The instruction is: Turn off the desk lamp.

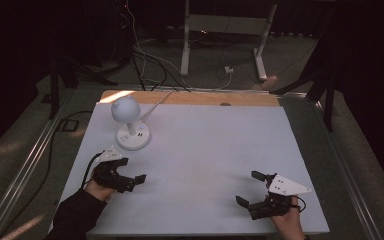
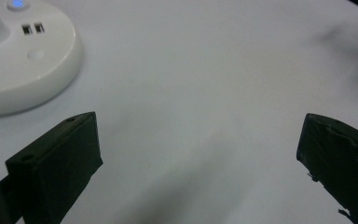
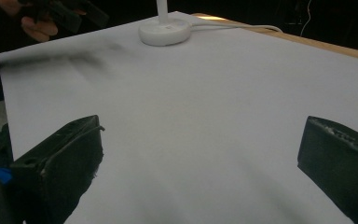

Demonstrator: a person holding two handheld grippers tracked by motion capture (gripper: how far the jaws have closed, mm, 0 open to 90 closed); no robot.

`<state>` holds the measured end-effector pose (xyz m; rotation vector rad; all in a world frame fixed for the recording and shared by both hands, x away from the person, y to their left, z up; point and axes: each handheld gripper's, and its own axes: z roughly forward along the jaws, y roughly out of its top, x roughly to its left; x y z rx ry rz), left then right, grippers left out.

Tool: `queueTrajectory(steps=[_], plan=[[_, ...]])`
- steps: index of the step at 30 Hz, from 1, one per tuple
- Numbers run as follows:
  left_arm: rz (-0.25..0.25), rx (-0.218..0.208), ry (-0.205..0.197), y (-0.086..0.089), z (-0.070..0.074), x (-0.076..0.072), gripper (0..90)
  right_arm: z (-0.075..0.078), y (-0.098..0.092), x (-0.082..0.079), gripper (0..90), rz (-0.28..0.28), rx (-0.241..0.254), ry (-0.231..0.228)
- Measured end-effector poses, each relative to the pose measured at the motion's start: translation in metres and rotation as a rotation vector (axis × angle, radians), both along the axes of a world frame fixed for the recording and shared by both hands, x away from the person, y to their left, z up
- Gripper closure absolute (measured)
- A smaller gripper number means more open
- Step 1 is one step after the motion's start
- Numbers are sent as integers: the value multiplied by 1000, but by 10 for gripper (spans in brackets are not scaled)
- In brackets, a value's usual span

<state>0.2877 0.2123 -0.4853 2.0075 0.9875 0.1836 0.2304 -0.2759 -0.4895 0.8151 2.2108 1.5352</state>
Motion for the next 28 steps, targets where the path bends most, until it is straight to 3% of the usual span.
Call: queueTrajectory(steps=[8, 16, 28], plan=[[-39, -19, -3, 8, -11, -18, 4, -1, 0, 0, 0, 4, -4, 3], [-50, 5, 6, 6, -22, -36, 4, -1, 1, 0, 0, 5, -6, 8], [-74, 28, -8, 1, -25, -38, 4, -1, 1, 1, 0, 10, -10, 9]])
